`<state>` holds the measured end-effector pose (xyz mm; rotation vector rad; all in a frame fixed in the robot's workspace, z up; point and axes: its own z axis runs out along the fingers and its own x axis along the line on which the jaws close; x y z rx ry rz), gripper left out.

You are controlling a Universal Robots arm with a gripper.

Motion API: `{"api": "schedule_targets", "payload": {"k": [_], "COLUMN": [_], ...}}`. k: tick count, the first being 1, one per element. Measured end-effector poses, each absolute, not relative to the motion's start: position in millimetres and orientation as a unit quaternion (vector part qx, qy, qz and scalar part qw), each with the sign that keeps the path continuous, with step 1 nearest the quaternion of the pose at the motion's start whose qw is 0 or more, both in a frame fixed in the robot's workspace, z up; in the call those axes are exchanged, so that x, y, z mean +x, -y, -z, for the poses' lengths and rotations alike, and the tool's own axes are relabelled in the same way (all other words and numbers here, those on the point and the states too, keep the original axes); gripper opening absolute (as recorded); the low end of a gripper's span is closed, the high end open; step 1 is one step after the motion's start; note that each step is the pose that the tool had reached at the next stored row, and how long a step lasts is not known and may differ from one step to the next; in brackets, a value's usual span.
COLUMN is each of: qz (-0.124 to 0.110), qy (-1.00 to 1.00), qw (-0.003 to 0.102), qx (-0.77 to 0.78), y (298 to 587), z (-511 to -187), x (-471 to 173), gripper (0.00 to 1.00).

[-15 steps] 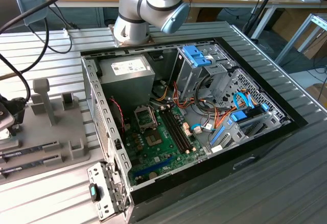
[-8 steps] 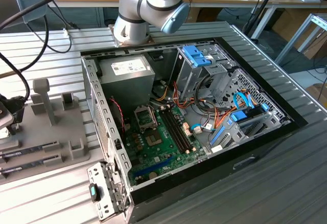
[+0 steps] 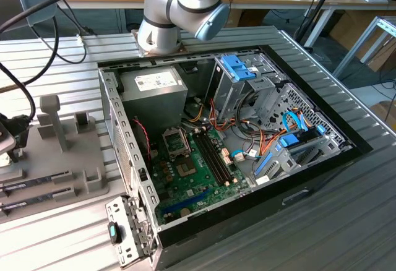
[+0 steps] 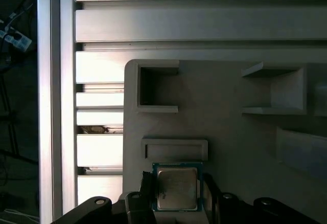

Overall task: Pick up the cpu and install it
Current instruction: 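Pick up the cpu and move it towards the insertion slot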

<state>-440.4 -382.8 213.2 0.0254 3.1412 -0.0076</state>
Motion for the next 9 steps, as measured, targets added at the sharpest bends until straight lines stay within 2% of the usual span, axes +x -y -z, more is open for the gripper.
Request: {"api": "schedule_targets", "payload": {"k": [9], "qz": [0.002], "qy": [-1.000], "qw": [0.000], "qx": [0.008], "y": [382.8], "z": [-215.8], "x": [-440.4], "gripper": [0.47]}}
